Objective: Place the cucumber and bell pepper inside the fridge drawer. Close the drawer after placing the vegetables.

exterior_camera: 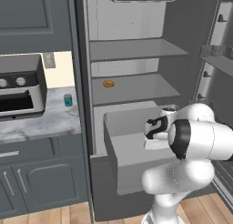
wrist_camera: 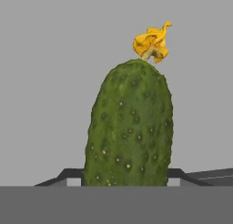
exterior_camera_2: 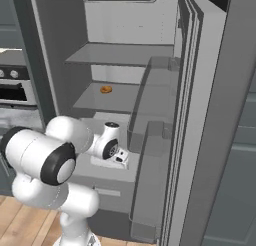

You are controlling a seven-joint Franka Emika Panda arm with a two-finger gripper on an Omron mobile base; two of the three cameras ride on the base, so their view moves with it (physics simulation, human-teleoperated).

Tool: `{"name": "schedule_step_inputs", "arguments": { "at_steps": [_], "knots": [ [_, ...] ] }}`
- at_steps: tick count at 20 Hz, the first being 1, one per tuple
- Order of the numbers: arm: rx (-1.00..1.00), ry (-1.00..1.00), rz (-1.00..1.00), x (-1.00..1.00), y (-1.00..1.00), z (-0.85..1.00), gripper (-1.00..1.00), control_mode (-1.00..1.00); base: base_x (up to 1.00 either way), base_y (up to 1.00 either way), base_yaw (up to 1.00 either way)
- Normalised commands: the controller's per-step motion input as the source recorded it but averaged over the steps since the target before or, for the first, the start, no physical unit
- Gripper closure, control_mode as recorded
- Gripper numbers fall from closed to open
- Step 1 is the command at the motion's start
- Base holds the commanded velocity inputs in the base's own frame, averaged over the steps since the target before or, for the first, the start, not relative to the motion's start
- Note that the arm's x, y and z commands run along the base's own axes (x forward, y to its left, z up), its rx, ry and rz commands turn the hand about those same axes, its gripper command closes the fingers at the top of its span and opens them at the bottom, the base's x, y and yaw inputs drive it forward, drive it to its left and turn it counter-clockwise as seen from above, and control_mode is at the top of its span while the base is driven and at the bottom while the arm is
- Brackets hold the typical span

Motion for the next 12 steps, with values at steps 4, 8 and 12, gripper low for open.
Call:
{"name": "schedule_step_inputs", "arguments": {
  "at_steps": [4, 8, 12],
  "knots": [
    [0.0, 0.13, 0.04, 0.42, 0.01, -0.12, 1.0, -1.0, 0.0, 0.0, 0.0],
    [-0.01, 0.0, 0.05, 0.02, 0.0, -0.52, 1.0, -1.0, 0.0, 0.0, 0.0],
    [-0.01, -0.03, 0.03, -0.2, 0.0, -0.7, -1.0, -1.0, 0.0, 0.0, 0.0]
  ]
}}
